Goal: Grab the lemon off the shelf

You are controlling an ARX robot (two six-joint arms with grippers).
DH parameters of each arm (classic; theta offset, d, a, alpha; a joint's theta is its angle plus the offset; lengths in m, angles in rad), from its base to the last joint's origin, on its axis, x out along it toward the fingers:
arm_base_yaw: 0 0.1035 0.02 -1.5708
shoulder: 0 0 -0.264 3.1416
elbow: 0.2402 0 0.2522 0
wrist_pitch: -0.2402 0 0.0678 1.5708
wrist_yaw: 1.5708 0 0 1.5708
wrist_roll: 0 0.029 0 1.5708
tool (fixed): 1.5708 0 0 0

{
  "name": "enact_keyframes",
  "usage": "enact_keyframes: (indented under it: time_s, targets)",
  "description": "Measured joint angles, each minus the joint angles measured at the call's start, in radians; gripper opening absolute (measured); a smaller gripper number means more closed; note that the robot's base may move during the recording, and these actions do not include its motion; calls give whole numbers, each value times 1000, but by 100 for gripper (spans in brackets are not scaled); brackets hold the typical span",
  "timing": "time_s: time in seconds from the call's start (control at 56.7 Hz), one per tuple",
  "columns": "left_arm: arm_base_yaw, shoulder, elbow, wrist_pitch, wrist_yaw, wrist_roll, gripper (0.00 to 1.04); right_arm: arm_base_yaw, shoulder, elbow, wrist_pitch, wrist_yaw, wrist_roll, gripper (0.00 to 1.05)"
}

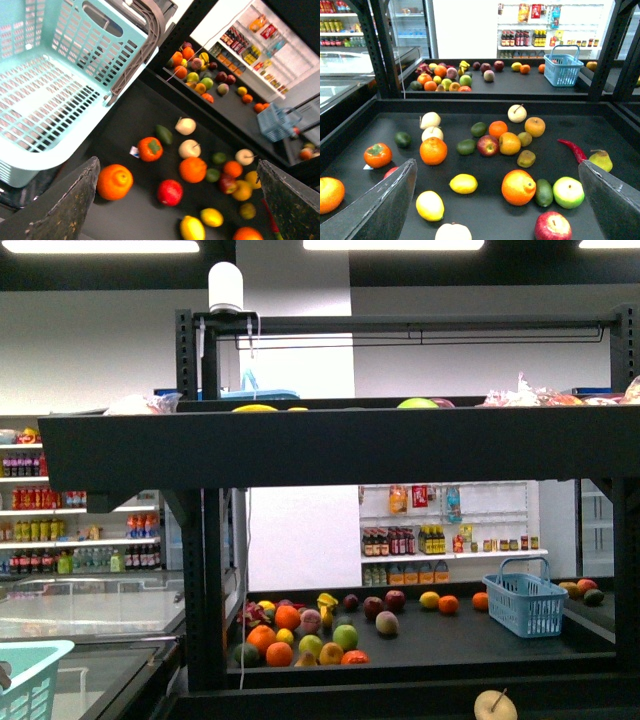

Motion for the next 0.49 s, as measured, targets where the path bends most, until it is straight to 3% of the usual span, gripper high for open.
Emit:
enact_keyframes:
  time_s: [0.071, 0.141, 0.494]
  targets:
    - [138, 175, 98, 37, 126, -151, 97, 0, 0, 0, 0, 0, 0, 97]
    - [195, 335, 165, 84, 167, -216, 97, 0, 0, 0, 0, 0, 0, 97]
    - [186, 774, 386, 386, 196, -409, 97, 0, 0, 0, 0, 0, 0, 97]
